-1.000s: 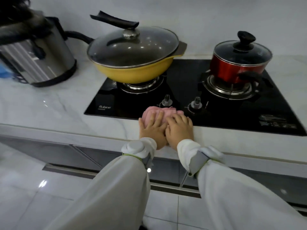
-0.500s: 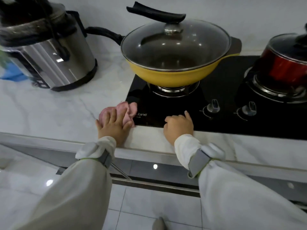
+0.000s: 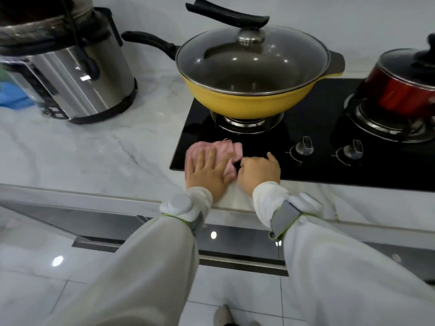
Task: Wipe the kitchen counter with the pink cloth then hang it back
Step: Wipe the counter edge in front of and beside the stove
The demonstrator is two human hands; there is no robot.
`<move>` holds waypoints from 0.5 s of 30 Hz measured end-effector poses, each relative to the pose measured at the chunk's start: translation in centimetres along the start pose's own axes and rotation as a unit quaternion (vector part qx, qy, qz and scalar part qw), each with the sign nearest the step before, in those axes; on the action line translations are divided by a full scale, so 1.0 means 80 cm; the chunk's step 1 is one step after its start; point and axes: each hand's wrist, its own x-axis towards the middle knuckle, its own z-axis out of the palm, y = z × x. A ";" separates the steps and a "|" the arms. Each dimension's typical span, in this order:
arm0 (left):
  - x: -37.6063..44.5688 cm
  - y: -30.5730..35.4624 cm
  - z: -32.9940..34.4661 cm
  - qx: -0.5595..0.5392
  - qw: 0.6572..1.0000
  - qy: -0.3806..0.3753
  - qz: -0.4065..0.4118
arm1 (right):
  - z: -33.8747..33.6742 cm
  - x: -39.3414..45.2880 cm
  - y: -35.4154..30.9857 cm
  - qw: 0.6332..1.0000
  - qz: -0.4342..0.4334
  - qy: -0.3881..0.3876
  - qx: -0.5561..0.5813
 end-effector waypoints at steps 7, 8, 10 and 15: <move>-0.012 -0.072 -0.003 -0.113 0.970 -0.018 -0.215 | 0.006 -0.019 0.010 0.999 -0.040 -0.021 0.021; -0.015 -0.056 -0.005 -0.122 0.967 -0.017 -0.224 | 0.008 -0.022 0.010 0.998 -0.045 -0.028 0.022; -0.025 -0.013 -0.008 -0.106 0.980 -0.032 -0.166 | 0.009 -0.025 0.012 0.998 -0.055 -0.031 0.020; -0.027 0.020 0.014 -0.046 0.997 -0.047 0.025 | 0.003 -0.025 0.009 0.998 -0.025 -0.021 0.045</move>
